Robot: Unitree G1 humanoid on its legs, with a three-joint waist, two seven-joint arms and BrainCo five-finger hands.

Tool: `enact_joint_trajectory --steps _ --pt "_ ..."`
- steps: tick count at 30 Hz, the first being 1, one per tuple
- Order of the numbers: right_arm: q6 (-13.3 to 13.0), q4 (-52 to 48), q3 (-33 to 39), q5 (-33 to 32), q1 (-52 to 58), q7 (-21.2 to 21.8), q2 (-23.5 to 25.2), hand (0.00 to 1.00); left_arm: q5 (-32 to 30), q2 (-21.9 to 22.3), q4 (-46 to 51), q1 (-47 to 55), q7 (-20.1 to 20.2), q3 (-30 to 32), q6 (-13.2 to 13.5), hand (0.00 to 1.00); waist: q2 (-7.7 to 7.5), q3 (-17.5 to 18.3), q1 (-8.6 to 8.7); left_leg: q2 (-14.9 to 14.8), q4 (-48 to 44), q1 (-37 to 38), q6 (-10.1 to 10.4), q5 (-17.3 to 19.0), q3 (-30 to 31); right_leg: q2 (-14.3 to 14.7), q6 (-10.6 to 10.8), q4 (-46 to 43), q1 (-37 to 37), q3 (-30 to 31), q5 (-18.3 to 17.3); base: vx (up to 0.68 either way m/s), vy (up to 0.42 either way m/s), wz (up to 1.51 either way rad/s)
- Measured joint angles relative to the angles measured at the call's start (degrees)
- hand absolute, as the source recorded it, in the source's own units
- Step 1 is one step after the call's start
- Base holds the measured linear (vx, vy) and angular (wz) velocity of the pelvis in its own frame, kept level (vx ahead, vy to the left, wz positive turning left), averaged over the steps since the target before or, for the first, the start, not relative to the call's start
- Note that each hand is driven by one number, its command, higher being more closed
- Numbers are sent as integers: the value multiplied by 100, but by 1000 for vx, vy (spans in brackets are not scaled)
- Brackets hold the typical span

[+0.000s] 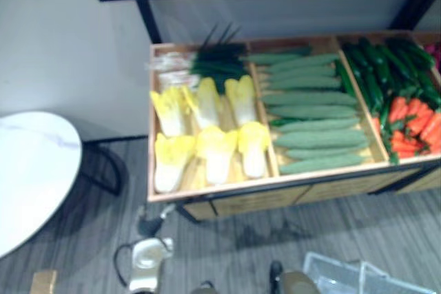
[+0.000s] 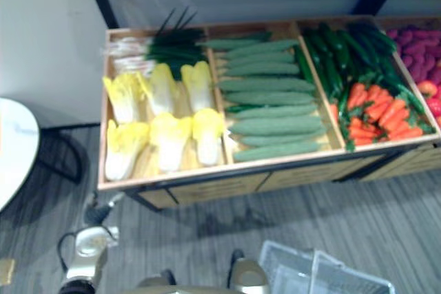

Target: Pick vegetable in the basket

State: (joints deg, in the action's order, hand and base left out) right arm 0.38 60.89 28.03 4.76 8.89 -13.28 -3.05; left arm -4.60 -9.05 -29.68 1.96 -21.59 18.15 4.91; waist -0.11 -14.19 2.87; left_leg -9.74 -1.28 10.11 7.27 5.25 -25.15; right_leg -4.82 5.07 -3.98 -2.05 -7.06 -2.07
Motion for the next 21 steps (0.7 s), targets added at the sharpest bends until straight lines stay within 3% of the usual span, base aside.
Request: enact_joint_trajectory --steps 6,10,16,18,21 --pt "16 -98 -42 27 224 -3 -60 100 -22 -59 1587 -7 -506 251 124 0 150 122 -33 5 26 -8 -46 -28 -78 67 -42 705 -228 52 492 -101 -5 -9" --pt "15 -221 -146 124 375 4 -175 100 -115 -58 2202 -42 -575 158 202 0 274 255 22 21 127 -16 -65 -95 -78 91 -50 906 -245 46 606 -89 -42 -4" --pt "33 -268 -147 199 414 14 -271 100 -313 -60 2217 -447 -548 -330 218 0 303 283 52 8 128 -14 -42 -132 -70 110 -48 1032 -298 17 669 -47 -33 1" --pt "39 -335 -157 207 389 14 -272 100 -356 -95 2180 -501 -541 -496 209 0 291 279 155 11 130 -28 -35 -127 -76 106 -51 1033 -277 28 669 -3 -4 -3" --pt "30 -415 -163 210 330 13 -273 100 -574 -285 1858 -748 -490 -787 192 0 295 296 180 21 122 -154 -25 -121 -181 107 -50 1031 -85 142 745 7 -5 -17"
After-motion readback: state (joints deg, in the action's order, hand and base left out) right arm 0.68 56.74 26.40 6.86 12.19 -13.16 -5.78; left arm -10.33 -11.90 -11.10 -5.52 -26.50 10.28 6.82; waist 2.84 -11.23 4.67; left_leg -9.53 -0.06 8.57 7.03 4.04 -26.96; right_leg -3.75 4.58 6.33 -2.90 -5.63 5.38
